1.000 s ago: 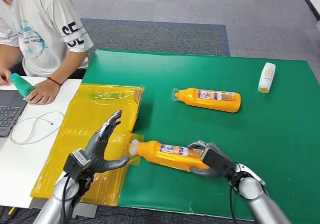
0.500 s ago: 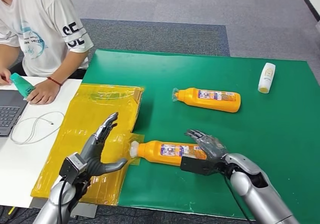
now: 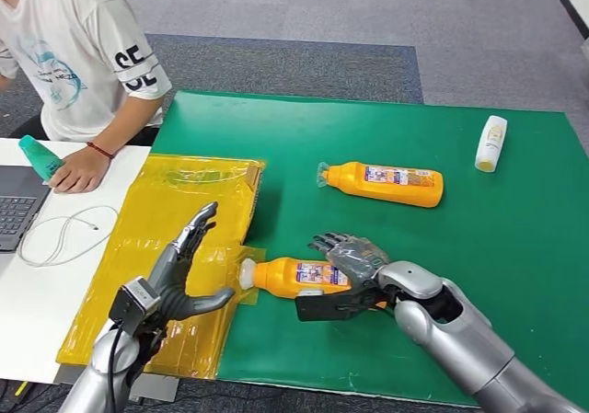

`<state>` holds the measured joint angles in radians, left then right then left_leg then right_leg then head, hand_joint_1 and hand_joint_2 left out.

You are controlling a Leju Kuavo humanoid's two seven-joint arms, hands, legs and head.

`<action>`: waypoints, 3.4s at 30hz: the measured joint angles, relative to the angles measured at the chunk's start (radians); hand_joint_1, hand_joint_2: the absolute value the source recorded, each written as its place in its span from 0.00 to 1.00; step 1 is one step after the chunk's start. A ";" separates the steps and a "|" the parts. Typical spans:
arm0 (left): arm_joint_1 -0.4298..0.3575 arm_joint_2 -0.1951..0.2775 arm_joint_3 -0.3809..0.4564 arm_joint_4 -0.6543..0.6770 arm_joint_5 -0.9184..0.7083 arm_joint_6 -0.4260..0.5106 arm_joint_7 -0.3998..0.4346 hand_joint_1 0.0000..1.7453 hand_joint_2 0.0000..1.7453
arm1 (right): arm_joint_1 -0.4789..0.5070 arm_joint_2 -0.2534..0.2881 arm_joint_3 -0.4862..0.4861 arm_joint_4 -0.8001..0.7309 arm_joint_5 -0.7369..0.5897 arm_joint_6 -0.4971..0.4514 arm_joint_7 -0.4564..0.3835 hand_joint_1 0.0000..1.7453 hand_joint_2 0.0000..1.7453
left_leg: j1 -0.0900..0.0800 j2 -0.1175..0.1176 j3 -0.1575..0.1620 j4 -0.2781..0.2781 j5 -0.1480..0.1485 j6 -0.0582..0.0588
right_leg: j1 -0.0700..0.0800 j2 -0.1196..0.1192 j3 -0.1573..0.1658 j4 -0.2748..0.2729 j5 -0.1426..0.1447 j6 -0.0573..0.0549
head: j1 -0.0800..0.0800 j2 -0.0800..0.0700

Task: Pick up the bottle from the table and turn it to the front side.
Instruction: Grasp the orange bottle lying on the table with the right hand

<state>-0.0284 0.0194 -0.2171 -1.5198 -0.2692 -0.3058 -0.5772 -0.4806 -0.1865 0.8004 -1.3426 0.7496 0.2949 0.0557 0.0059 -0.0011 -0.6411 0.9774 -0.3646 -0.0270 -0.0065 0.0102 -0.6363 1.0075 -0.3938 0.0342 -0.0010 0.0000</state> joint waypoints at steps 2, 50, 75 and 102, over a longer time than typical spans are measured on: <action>-0.001 0.000 0.000 0.000 0.000 0.001 -0.003 0.00 1.00 | -0.006 0.000 0.018 0.006 -0.005 0.000 0.004 0.00 1.00 | 0.000 0.000 0.000 0.000 0.000 0.000 | 0.000 0.000 0.000 0.000 0.000 0.000 | 0.000 0.000; 0.030 -0.007 0.029 0.000 0.012 0.001 -0.024 0.00 1.00 | 0.095 -0.032 -0.074 0.082 -0.032 -0.093 0.026 1.00 1.00 | 0.000 0.000 0.001 0.000 -0.001 0.000 | 0.000 0.000 0.002 -0.001 0.000 0.000 | 0.000 0.000; -0.046 -0.008 0.015 0.067 0.018 -0.035 -0.042 0.00 1.00 | 0.163 -0.065 -0.286 0.157 -0.556 0.047 -0.338 1.00 1.00 | 0.000 0.000 0.000 0.000 -0.001 0.000 | 0.000 0.000 0.001 -0.001 0.000 0.000 | 0.000 0.000; -0.130 -0.006 -0.011 0.272 0.201 -0.171 -0.062 0.00 1.00 | 0.232 0.064 -0.432 0.136 -0.784 0.142 -0.450 0.88 1.00 | 0.000 0.000 -0.001 0.000 -0.001 0.000 | 0.000 0.000 -0.001 0.000 -0.001 0.001 | 0.000 0.000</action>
<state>-0.1585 0.0132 -0.2282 -1.2480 -0.0687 -0.4771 -0.6391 -0.2488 -0.1221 0.3682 -1.2071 -0.0340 0.4364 -0.3939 0.0059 -0.0013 -0.6421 0.9775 -0.3655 -0.0270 -0.0068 0.0099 -0.6370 1.0072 -0.3946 0.0350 -0.0011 -0.0004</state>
